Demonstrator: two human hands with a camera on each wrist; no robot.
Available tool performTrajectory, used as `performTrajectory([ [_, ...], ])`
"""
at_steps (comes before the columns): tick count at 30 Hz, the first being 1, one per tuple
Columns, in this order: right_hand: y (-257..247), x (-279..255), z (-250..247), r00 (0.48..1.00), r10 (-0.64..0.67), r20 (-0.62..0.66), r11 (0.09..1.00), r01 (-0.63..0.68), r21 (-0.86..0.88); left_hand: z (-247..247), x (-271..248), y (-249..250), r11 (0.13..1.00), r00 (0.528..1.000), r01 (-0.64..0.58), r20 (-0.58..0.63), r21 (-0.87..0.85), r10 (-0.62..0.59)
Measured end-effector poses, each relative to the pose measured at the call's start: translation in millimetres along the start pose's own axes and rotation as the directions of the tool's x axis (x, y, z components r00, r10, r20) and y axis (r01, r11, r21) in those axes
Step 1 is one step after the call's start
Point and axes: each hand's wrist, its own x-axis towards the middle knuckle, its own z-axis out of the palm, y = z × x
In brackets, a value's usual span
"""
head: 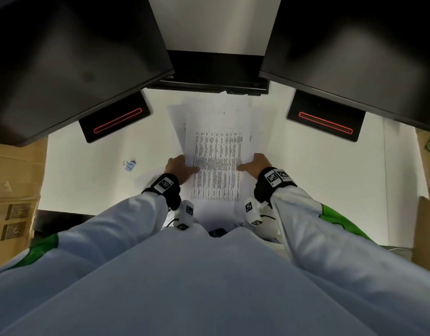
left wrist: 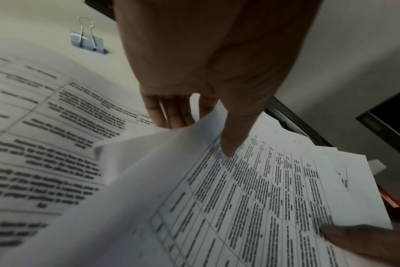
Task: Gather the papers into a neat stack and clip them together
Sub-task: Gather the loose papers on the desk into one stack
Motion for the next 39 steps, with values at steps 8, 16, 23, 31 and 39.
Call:
performTrajectory([
  [8,3,16,-3,0.997,-0.028,0.078,0.998,0.024,0.059,-19,-18,1,0.971,0.978,-0.178,0.138,0.158,0.157],
  [16,4,3,-10,0.997,0.063,0.034,0.998,-0.062,-0.022,-48,-9,-53,0.846,0.977,-0.112,-0.098,0.522,0.19],
  [23,18,7,-16,0.999,0.051,0.003,0.997,-0.051,0.05,-49,-2,-54,0.851,0.995,-0.084,-0.006,0.519,0.102],
  [31,28,9,-28,1.0,0.011,-0.001,0.993,-0.011,0.117,-69,2,-50,0.99,0.996,-0.092,0.024,0.106,0.09],
  [39,40,15,-31,0.998,0.015,0.067,0.999,-0.019,0.051,-74,4,-79,0.816,0.993,0.071,-0.04,-0.574,-0.114],
])
